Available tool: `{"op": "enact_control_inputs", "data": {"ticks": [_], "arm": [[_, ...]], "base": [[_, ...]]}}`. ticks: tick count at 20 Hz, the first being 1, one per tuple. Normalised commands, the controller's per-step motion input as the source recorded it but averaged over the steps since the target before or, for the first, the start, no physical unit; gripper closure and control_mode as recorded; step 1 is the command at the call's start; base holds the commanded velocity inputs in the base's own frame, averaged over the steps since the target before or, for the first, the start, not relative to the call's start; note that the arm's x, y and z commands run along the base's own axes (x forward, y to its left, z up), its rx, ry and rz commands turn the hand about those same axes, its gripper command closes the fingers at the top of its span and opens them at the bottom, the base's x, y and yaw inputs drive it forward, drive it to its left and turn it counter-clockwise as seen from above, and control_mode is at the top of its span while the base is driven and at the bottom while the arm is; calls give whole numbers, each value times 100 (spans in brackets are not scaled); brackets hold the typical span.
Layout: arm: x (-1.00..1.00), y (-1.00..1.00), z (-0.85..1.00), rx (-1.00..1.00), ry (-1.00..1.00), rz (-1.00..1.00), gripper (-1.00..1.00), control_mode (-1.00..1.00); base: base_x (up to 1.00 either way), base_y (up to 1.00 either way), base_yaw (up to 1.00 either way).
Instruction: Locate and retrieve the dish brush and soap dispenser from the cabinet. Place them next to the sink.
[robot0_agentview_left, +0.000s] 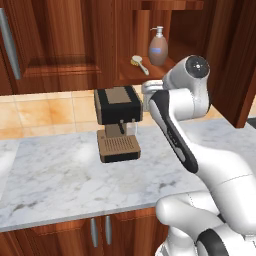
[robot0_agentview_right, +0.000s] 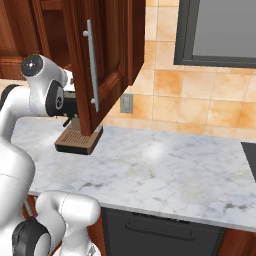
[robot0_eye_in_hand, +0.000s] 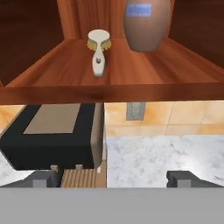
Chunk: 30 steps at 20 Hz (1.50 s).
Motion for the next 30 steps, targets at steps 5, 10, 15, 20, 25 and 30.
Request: {"op": "enact_control_inputs", "data": {"ticks": [5,10,15,20,25,30], "arm": [[26,8,37,-1,-4,0,-100,-100],[20,0,38,-1,-4,0,-100,-100],[38,0,26,0,-2,0,-100,-100],[49,0,8,0,-2,0,-100,-100],[58,7,-1,0,0,5,-100,-100],[47,6,-7,0,0,6,-100,-100]], "base": [[0,0,0],[0,0,0],[0,0,0],[0,0,0],[0,0,0],[0,0,0]]}}
